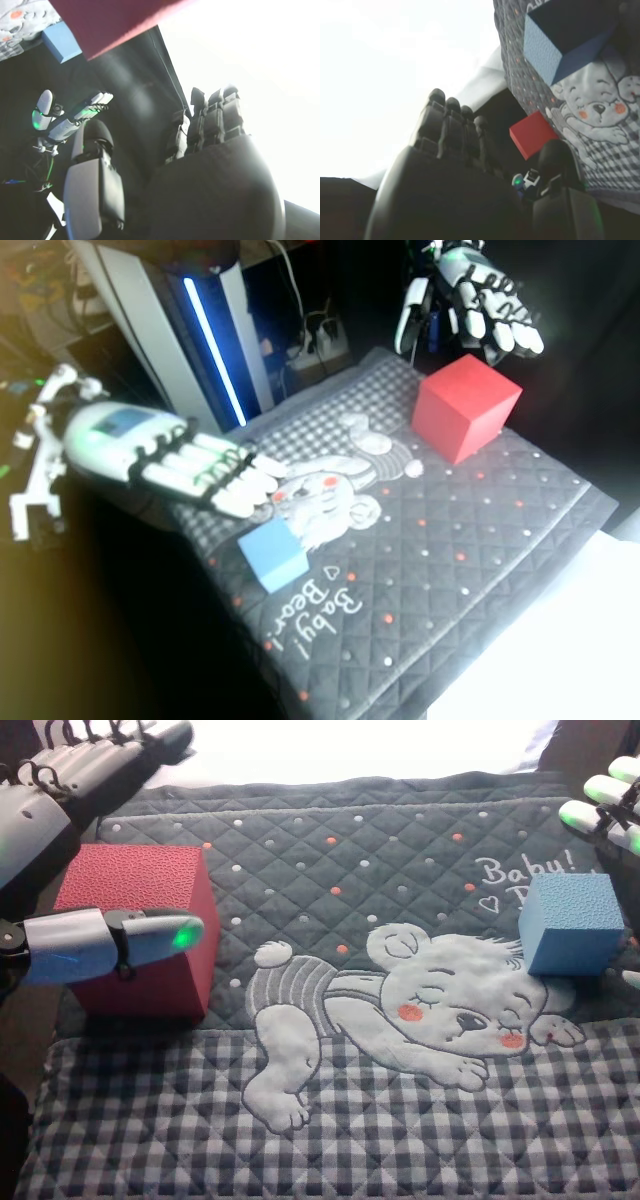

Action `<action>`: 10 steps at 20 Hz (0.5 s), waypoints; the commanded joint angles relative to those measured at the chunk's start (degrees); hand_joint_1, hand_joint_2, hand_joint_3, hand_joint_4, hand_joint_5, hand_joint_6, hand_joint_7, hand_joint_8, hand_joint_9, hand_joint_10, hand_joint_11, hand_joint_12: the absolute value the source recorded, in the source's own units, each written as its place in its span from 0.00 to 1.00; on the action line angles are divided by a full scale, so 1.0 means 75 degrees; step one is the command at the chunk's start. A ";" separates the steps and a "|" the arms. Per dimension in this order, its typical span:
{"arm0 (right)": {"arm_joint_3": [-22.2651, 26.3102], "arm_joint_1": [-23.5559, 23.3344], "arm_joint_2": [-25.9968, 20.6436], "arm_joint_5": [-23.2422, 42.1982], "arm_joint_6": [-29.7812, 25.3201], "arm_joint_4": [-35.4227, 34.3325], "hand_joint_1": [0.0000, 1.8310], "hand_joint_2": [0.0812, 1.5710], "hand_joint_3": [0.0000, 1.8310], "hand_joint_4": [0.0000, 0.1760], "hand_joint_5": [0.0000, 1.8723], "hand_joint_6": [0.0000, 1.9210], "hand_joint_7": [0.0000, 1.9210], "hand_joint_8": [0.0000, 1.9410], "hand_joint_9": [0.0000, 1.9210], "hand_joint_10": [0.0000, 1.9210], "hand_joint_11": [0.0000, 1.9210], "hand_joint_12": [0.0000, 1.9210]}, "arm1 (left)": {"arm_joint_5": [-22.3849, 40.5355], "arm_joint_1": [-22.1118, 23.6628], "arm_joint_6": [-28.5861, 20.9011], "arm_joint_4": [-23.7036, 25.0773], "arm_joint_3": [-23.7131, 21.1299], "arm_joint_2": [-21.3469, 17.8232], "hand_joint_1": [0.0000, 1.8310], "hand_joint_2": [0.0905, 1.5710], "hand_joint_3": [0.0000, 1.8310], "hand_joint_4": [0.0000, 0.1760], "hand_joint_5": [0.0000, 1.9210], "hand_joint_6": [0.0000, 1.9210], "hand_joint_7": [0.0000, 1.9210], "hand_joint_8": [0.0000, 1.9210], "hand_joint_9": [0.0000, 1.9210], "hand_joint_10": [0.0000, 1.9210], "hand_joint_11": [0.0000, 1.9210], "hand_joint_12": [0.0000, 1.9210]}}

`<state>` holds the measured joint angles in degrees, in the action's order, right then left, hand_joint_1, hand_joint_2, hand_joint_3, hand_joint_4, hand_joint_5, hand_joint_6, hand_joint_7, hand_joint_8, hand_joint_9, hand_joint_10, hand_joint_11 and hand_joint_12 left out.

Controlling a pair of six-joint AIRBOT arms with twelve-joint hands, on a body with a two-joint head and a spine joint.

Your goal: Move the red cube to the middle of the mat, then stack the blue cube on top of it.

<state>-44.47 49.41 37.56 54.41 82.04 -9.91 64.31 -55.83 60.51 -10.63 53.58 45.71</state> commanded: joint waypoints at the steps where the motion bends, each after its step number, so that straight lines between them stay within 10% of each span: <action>1: -0.0054 -0.0094 0.0005 0.0983 0.0030 -0.0034 0.36 0.77 0.01 0.00 0.00 0.00 0.00 0.00 0.00 0.00 0.00 0.00 | 0.0700 0.0097 -0.0006 -0.0051 0.0064 -0.0035 0.34 0.63 0.00 0.52 0.00 0.00 0.00 0.00 0.00 0.00 0.00 0.00; 3: -0.0067 -0.0094 0.0021 0.0958 0.0030 -0.0048 0.35 0.77 0.01 0.00 0.00 0.00 0.00 0.00 0.00 0.00 0.00 0.00 | 0.0476 0.0091 -0.0006 -0.0154 0.0089 -0.0029 0.36 0.59 0.00 0.83 0.00 0.00 0.00 0.00 0.00 0.00 0.00 0.00; 10: -0.0102 -0.0084 0.0085 0.0944 0.0029 -0.0119 0.35 0.78 0.01 0.00 0.00 0.00 0.00 0.00 0.00 0.00 0.00 0.00 | -0.0522 0.0175 0.0027 -0.0389 0.0351 0.0216 0.47 0.55 0.00 1.00 0.00 0.00 0.00 0.00 0.00 0.00 0.00 0.00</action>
<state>-45.06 49.41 38.46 54.52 82.02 -10.94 54.50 -55.16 60.84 -13.82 56.42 47.70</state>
